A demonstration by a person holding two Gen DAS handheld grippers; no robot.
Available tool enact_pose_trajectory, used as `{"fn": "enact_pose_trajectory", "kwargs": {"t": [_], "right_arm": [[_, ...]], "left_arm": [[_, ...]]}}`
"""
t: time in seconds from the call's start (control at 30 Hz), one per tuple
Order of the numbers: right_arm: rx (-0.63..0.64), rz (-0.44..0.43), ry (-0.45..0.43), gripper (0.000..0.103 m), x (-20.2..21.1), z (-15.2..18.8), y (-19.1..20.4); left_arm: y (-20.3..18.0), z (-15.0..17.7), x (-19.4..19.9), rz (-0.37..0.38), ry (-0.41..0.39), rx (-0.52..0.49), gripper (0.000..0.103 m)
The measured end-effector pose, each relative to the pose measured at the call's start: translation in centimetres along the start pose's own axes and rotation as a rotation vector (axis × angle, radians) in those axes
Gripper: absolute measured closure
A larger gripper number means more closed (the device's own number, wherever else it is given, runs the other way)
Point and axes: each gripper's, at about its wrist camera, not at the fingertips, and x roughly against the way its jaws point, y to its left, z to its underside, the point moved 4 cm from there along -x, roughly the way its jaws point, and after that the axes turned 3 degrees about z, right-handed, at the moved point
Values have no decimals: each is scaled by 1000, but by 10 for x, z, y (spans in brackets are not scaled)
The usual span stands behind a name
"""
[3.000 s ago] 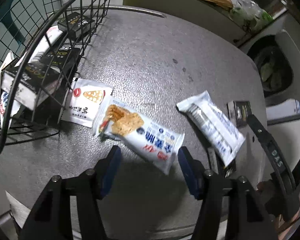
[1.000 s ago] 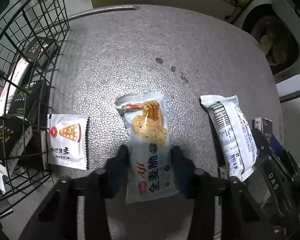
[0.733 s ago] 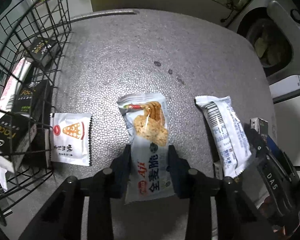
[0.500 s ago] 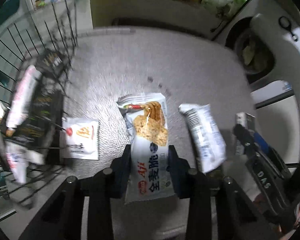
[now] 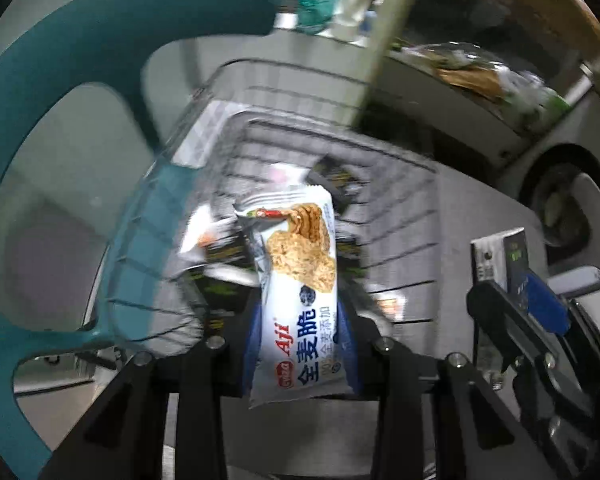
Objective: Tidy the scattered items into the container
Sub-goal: 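Carry both packets over the basket and open both grippers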
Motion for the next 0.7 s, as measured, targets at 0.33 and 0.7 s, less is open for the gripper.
{"fn": "enact_pose_trajectory", "kwargs": {"t": [0.33, 0.7], "right_arm": [[24, 40, 28, 54, -24, 10, 23], [-48, 28, 7, 50, -9, 5, -2]], "left_arm": [[41, 0, -10, 41, -11, 59, 58], [29, 4, 2, 53, -21, 56, 50]]}}
